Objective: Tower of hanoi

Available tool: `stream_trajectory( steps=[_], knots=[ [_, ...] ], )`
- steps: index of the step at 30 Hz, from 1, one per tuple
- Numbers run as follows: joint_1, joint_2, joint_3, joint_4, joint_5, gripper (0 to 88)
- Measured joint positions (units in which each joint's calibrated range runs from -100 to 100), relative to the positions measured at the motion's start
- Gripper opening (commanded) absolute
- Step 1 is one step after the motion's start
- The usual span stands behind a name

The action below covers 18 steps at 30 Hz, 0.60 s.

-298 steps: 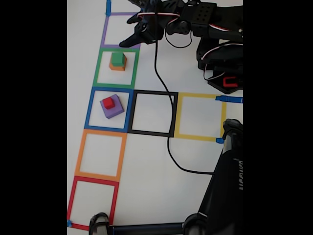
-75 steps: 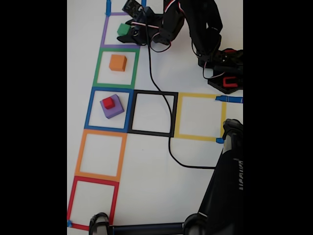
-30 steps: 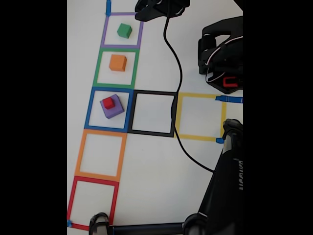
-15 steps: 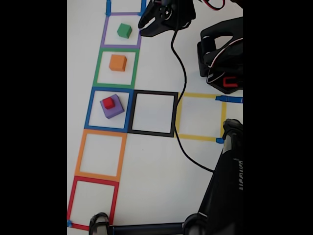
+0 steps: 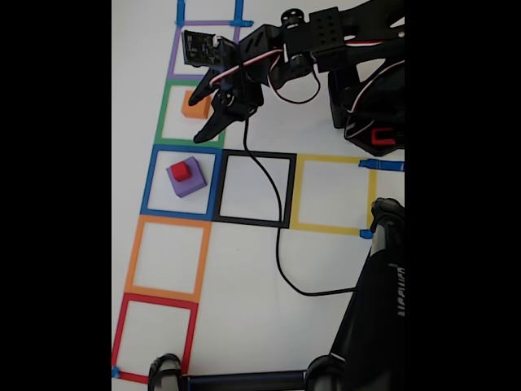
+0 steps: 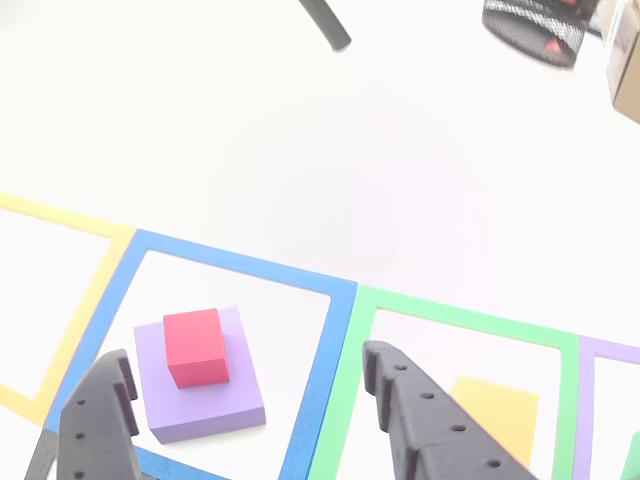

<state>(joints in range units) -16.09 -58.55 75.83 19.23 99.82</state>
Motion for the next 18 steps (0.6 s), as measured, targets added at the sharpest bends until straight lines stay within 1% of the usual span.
stream_trajectory(
  steps=[4, 9, 18],
  knots=[
    [-1.4, 1.94, 8.15, -13.06, -0.18, 28.5],
    [-1.99, 7.09, 14.34, -25.63, -0.18, 28.4],
    [-1.87, 24.57, 16.2, -44.1, -0.18, 28.6]
  ],
)
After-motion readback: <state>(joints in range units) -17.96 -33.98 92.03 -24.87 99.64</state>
